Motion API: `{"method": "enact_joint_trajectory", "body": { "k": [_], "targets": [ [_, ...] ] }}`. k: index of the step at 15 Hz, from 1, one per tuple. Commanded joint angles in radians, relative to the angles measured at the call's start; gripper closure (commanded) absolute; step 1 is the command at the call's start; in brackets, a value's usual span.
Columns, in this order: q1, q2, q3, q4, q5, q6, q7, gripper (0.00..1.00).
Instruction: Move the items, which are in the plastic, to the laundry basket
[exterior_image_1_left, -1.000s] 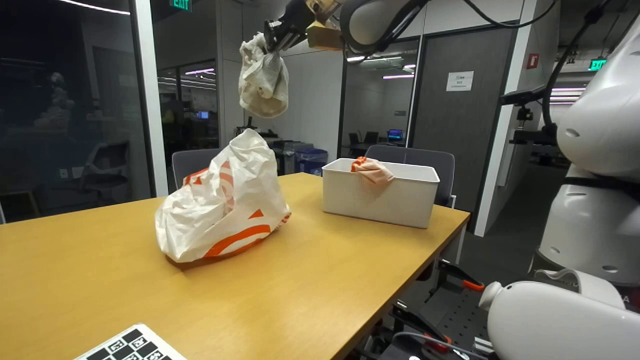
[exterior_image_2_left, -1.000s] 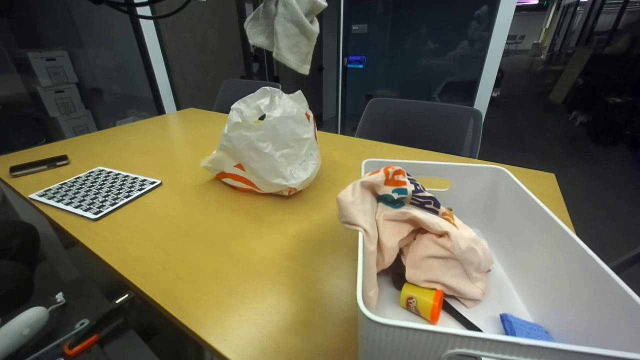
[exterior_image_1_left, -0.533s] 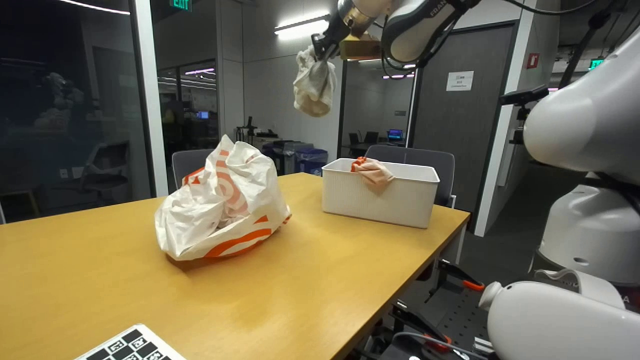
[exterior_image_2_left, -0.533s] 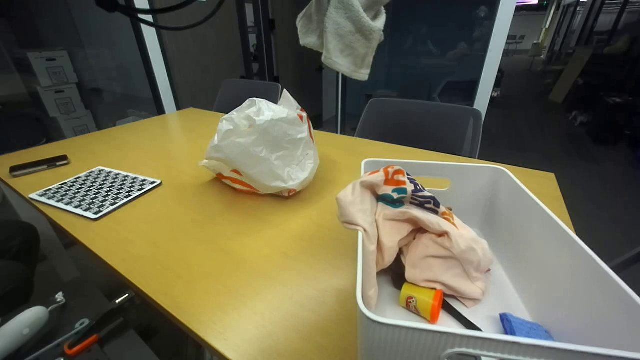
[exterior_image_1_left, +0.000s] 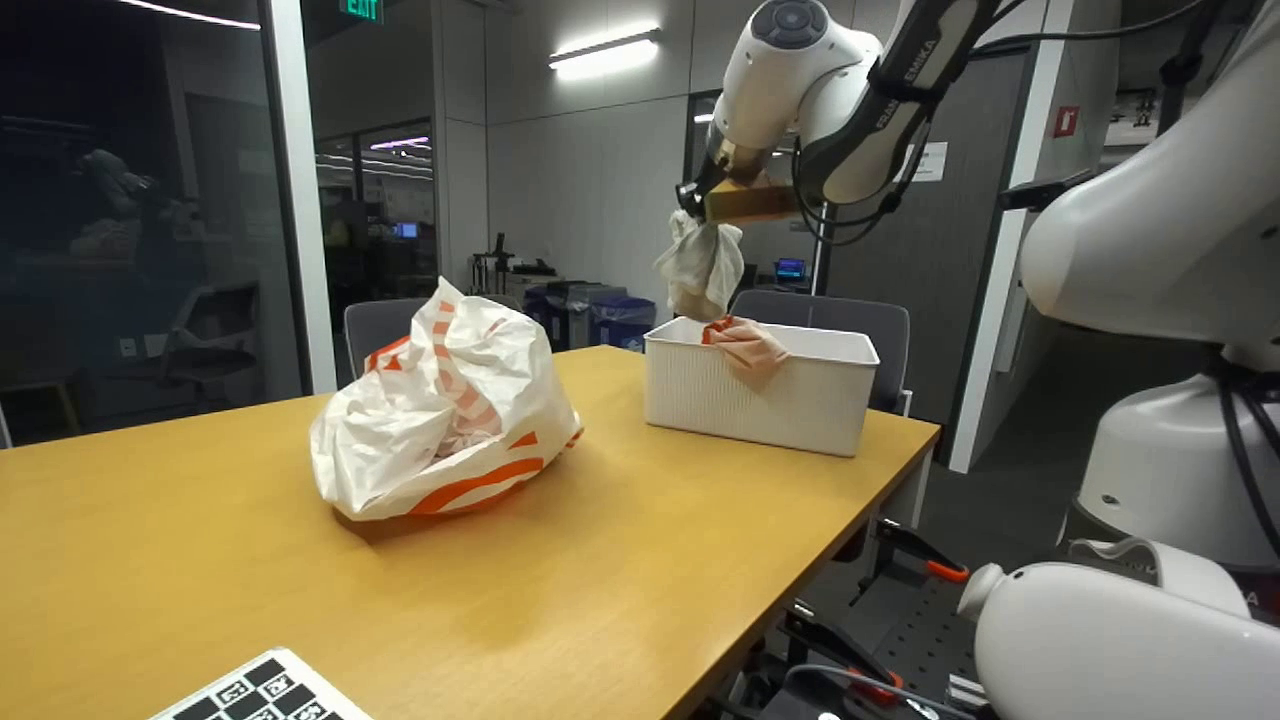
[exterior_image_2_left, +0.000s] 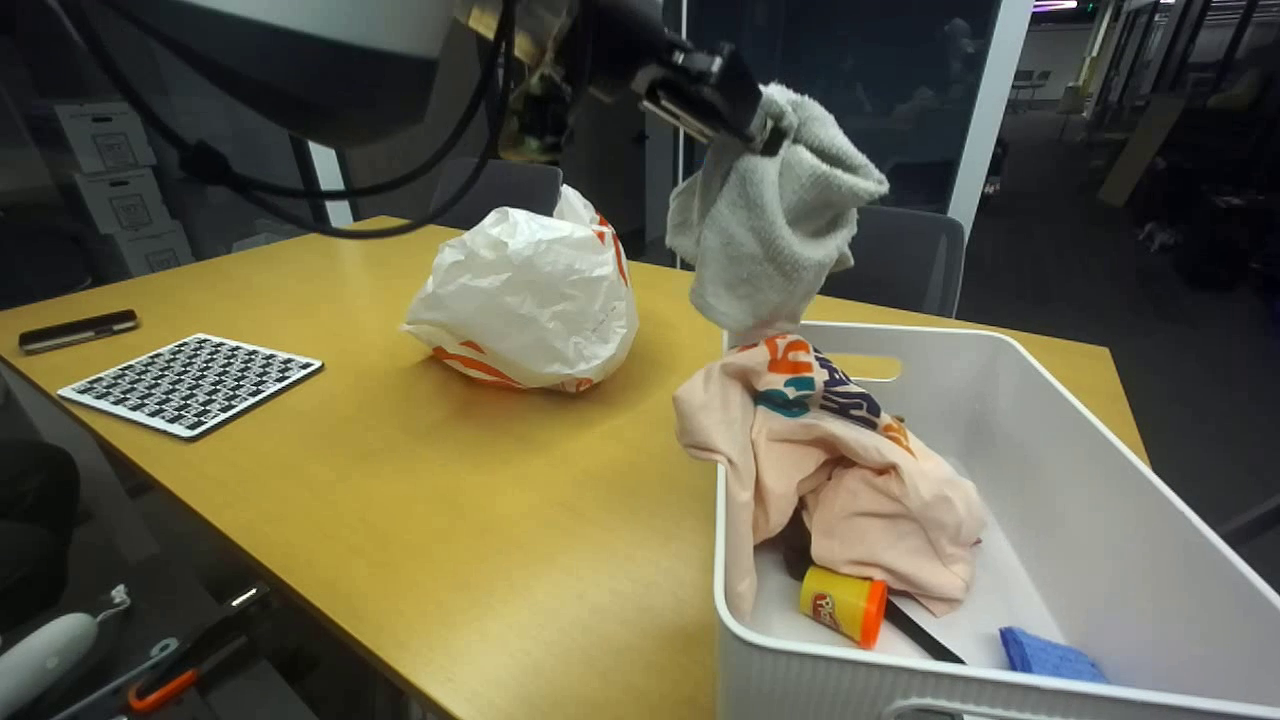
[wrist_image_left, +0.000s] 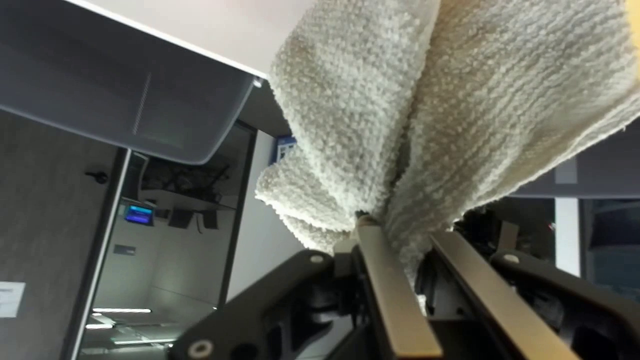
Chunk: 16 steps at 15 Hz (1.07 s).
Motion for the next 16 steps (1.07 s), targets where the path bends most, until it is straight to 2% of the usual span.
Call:
{"method": "enact_joint_trajectory", "body": {
  "k": [1, 6, 11, 12, 13, 14, 16],
  "targets": [
    [-0.185, -0.070, 0.197, -0.027, -0.021, -0.023, 0.141, 0.96],
    [-0.427, -0.159, 0.458, -0.010, -0.044, -0.092, 0.171, 0.96],
    [-0.612, -0.247, 0.627, 0.040, -0.035, -0.117, 0.156, 0.96],
    [-0.638, -0.261, 0.647, 0.052, -0.028, -0.090, 0.170, 0.60],
    [-0.656, -0.262, 0.662, 0.064, -0.023, -0.062, 0.178, 0.59],
    [-0.661, -0.277, 0.666, 0.075, -0.024, -0.042, 0.188, 0.53],
    [-0.649, -0.312, 0.651, 0.098, -0.031, 0.010, 0.204, 0.38]
  ]
}}
